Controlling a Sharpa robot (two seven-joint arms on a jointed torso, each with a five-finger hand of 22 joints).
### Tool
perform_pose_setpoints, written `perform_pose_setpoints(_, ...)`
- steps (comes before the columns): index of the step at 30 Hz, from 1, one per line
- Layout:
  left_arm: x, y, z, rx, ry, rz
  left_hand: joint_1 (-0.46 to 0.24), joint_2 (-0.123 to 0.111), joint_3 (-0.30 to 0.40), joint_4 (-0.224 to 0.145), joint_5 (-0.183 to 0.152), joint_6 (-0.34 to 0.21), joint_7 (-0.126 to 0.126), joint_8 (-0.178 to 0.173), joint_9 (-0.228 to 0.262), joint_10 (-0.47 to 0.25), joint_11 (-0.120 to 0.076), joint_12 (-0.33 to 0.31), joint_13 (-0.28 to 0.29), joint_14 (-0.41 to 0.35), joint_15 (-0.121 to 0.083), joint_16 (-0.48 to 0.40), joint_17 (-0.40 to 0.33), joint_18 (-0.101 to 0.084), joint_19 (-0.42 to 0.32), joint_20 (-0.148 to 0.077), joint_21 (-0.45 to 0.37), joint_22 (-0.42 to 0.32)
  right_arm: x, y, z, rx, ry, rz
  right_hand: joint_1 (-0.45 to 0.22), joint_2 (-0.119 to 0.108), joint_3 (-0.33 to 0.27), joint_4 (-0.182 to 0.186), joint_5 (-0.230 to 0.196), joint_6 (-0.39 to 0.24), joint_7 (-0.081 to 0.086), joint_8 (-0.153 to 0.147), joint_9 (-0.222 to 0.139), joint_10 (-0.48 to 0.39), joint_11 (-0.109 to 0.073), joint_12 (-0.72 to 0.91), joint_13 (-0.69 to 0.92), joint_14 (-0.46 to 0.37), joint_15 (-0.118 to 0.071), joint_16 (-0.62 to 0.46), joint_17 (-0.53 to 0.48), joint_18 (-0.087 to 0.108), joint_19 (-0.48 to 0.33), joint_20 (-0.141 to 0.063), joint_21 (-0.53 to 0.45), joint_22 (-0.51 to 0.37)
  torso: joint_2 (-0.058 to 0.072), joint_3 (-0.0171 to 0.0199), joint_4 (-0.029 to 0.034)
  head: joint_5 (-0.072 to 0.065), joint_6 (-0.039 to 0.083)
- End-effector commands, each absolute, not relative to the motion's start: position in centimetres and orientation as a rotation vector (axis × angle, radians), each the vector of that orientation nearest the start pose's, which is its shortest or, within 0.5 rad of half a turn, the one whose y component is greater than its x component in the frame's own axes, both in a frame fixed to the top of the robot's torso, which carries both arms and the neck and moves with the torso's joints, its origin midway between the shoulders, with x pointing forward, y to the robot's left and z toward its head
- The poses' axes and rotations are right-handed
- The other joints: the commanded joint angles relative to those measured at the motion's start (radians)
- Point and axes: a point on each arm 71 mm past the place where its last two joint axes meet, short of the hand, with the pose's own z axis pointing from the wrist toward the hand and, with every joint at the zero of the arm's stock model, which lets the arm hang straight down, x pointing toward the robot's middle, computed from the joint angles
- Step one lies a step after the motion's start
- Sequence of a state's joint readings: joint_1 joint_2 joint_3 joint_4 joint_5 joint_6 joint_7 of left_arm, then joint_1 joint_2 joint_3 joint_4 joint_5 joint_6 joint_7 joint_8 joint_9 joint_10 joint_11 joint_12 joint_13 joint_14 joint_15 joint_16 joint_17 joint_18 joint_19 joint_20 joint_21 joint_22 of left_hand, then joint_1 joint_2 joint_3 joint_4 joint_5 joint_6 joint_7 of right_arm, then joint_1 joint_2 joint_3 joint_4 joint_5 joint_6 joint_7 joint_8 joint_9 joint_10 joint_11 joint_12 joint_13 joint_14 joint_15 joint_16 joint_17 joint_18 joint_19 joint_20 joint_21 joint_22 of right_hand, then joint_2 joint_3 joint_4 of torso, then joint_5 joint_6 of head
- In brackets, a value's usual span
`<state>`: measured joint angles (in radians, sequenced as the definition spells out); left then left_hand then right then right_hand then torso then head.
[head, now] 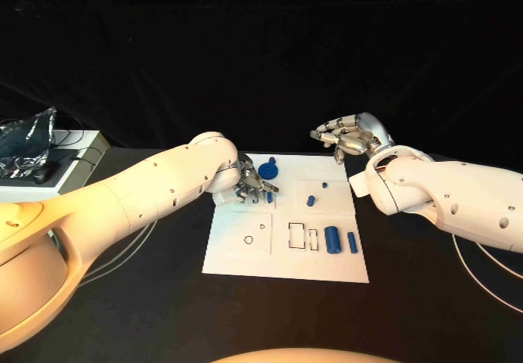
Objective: Assemble the parts on the task board
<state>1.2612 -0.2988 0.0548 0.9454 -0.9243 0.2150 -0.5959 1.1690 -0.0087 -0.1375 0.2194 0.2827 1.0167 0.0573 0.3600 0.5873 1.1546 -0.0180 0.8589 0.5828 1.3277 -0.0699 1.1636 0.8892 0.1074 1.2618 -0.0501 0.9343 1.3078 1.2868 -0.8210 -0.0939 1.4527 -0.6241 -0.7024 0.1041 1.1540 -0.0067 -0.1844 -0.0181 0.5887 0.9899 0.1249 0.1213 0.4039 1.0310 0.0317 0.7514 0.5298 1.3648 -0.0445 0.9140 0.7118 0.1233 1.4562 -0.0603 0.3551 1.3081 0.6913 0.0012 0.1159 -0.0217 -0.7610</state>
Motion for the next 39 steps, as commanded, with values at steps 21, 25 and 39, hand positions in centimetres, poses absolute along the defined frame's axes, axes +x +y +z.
perform_pose_setpoints(21, 56.93, 8.63, -20.3, -0.344, 2.38, -0.488, 0.007, 0.024, 0.011, -0.032, 0.0, 0.004, -0.002, -0.005, 0.013, 0.0, -0.001, -0.004, 0.001, 0.004, 0.001, 0.0, 0.001, -0.003, 0.001, 0.001, 0.005, 0.068, 51.46, -23.25, -14.94, 0.651, 1.348, 0.926, 0.001, 0.005, -0.001, -0.005, 0.005, 0.007, -0.003, -0.002, -0.001, 0.002, -0.001, 0.005, -0.003, -0.003, -0.001, 0.006, -0.007, 0.007, 0.015, 0.0, -0.015, 0.034, 0.001, 0.001, 0.0012, -0.005, -0.013)
perform_pose_setpoints(25, 56.92, 8.56, -20.38, -0.343, 2.382, -0.488, 0.005, 0.025, 0.011, -0.033, 0.0, 0.003, -0.002, -0.006, 0.014, -0.002, 0.0, -0.004, 0.001, 0.002, 0.002, -0.001, 0.0, -0.003, -0.001, 0.001, 0.004, 0.068, 51.47, -23.19, -14.94, 0.651, 1.349, 0.927, 0.001, 0.005, -0.001, -0.005, 0.005, 0.007, -0.003, -0.002, -0.001, 0.002, -0.001, 0.005, -0.003, -0.003, -0.001, 0.006, -0.007, 0.007, 0.015, 0.0, -0.015, 0.034, 0.0, 0.0011, 0.0008, -0.006, -0.015)
perform_pose_setpoints(39, 56.89, 8.48, -20.69, -0.334, 2.395, -0.489, 0.007, 0.029, 0.014, -0.047, 0.001, -0.002, -0.006, 0.01, 0.045, -0.002, -0.003, -0.002, 0.001, 0.002, 0.0, 0.003, 0.004, -0.004, -0.001, 0.001, 0.01, 0.069, 51.48, -23.04, -14.93, 0.648, 1.35, 0.93, 0.001, 0.006, -0.001, -0.006, 0.006, 0.009, -0.003, -0.002, -0.002, 0.003, -0.002, 0.005, -0.005, -0.001, -0.002, 0.005, -0.01, 0.006, 0.018, 0.0, -0.021, 0.035, 0.0, 0.0013, 0.0023, -0.008, -0.02)
